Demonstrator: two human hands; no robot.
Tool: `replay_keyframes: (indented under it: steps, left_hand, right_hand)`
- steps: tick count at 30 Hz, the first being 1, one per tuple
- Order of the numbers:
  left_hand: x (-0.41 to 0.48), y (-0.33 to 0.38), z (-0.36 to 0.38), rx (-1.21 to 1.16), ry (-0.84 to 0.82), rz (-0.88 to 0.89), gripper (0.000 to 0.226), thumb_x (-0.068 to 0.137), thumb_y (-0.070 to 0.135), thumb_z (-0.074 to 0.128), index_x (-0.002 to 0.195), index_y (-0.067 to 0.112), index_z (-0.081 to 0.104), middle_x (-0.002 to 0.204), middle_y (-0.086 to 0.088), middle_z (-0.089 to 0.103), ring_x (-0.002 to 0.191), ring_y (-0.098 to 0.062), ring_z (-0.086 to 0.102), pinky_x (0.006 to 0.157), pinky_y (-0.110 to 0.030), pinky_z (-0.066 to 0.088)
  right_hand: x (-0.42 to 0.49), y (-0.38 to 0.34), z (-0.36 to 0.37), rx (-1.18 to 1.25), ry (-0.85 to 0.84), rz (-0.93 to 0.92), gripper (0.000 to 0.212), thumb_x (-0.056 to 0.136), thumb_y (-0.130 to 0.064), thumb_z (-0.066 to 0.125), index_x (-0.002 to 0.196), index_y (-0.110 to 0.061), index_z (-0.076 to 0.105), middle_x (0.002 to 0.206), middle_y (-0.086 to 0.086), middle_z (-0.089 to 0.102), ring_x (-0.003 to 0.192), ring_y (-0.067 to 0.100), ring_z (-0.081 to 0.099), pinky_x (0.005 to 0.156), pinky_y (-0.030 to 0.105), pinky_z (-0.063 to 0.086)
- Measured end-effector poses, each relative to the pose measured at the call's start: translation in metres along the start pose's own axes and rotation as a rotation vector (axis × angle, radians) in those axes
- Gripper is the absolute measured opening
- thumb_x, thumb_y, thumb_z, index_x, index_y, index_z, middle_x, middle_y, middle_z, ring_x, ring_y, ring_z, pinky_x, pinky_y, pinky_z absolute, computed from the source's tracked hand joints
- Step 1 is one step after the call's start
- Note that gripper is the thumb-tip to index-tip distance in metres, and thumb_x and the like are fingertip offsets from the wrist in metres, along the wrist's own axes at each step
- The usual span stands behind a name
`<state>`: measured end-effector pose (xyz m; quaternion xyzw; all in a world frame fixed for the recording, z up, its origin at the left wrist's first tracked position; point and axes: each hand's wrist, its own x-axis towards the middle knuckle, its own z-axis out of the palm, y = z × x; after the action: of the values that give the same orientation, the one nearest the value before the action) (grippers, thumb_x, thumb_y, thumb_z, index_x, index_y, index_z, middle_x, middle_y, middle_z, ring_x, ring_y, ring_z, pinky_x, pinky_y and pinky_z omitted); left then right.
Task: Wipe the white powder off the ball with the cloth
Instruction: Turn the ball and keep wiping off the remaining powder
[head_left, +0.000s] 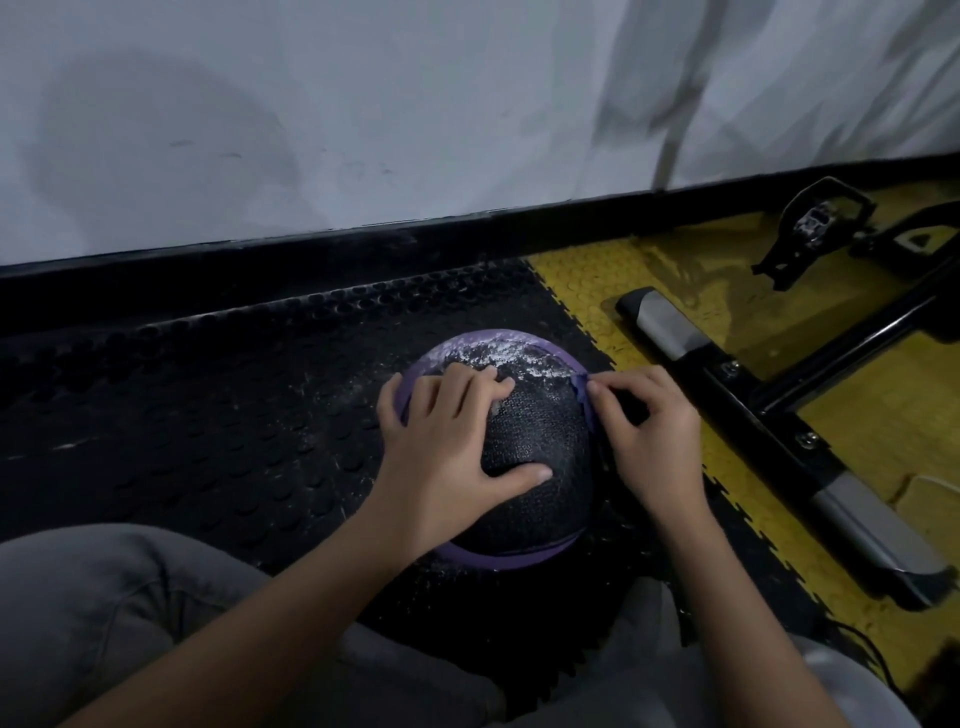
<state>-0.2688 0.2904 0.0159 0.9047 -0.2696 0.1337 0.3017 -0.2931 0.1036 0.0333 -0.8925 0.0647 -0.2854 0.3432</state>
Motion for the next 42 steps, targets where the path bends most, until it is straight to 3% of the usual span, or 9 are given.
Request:
replay_keyframes:
  steps: [4,6,11,17,20,24,29,35,42]
  left_hand:
    - [-0.004,0.0,0.001,0.022,0.03,-0.025,0.069,0.064,0.074,0.044,0.116,0.029,0.04,0.117,0.009,0.048,0.109,-0.011,0.036,0.102,-0.057,0.022]
    - [-0.005,-0.001,-0.001,0.021,0.022,-0.024,0.069,0.064,0.074,0.044,0.116,0.028,0.043,0.116,0.009,0.049,0.109,-0.01,0.036,0.102,-0.056,0.02]
    - [0.001,0.0,-0.004,0.025,-0.006,0.007,0.074,0.068,0.075,0.041,0.121,0.025,0.049,0.121,0.01,0.049,0.112,-0.01,0.036,0.104,-0.056,0.016]
    - [-0.002,0.002,-0.004,0.065,0.009,-0.014,0.07,0.066,0.073,0.043,0.116,0.025,0.05,0.117,0.01,0.053,0.108,-0.01,0.039,0.099,-0.058,0.026]
    - [-0.002,0.001,-0.009,0.037,-0.039,0.0,0.072,0.068,0.074,0.042,0.119,0.024,0.052,0.119,0.01,0.052,0.109,-0.01,0.038,0.101,-0.056,0.022]
    - [0.009,-0.009,-0.024,-0.062,-0.041,0.015,0.066,0.07,0.075,0.043,0.121,0.033,0.048,0.123,0.017,0.047,0.116,-0.004,0.035,0.106,-0.038,0.001]
    - [0.005,-0.019,-0.032,-0.085,-0.062,0.035,0.065,0.064,0.077,0.046,0.116,0.037,0.055,0.121,0.025,0.049,0.116,0.002,0.039,0.103,-0.019,-0.008]
    - [0.005,-0.017,-0.029,-0.072,-0.075,-0.031,0.071,0.058,0.078,0.044,0.112,0.034,0.06,0.117,0.025,0.051,0.113,0.0,0.045,0.098,-0.021,0.002]
    - [0.006,-0.015,-0.031,-0.091,-0.112,-0.033,0.077,0.054,0.081,0.041,0.115,0.036,0.056,0.117,0.027,0.047,0.115,0.001,0.039,0.097,-0.016,-0.006]
  right_hand:
    - [-0.026,-0.026,0.009,-0.148,-0.012,-0.282,0.019,0.085,-0.029,0.059,0.089,-0.016,0.071,0.085,0.0,0.058,0.08,0.019,0.055,0.068,0.037,0.043]
    - [-0.026,-0.028,0.009,-0.158,-0.024,-0.332,0.02,0.085,-0.03,0.059,0.09,-0.015,0.072,0.085,0.0,0.057,0.08,0.019,0.055,0.069,0.035,0.041]
    - [0.0,-0.005,0.002,-0.01,0.021,-0.035,0.008,0.085,-0.02,0.067,0.089,-0.026,0.068,0.082,-0.003,0.057,0.082,0.02,0.058,0.077,0.04,0.048]
    - [-0.021,-0.031,0.011,-0.176,-0.03,-0.313,0.02,0.085,-0.031,0.059,0.089,-0.016,0.072,0.083,0.0,0.058,0.078,0.018,0.054,0.067,0.035,0.04]
    - [-0.006,-0.017,0.006,-0.072,-0.002,-0.189,0.01,0.084,-0.026,0.066,0.088,-0.019,0.072,0.081,-0.002,0.056,0.078,0.018,0.056,0.072,0.04,0.046]
    - [0.0,-0.003,0.001,0.03,-0.001,-0.015,0.013,0.084,-0.016,0.068,0.089,-0.027,0.067,0.084,0.002,0.06,0.084,0.019,0.059,0.08,0.04,0.049]
    - [-0.001,-0.003,0.0,0.032,0.022,0.014,0.01,0.084,-0.018,0.068,0.089,-0.027,0.066,0.084,0.001,0.059,0.084,0.022,0.06,0.079,0.039,0.048]
    - [-0.026,-0.046,0.021,-0.299,-0.01,-0.406,0.018,0.086,-0.028,0.057,0.087,-0.017,0.071,0.084,0.001,0.06,0.079,0.02,0.053,0.066,0.033,0.033]
    - [0.001,-0.008,-0.001,-0.15,0.026,-0.024,0.009,0.085,-0.023,0.066,0.086,-0.018,0.073,0.08,0.002,0.058,0.08,0.026,0.056,0.073,0.05,0.047]
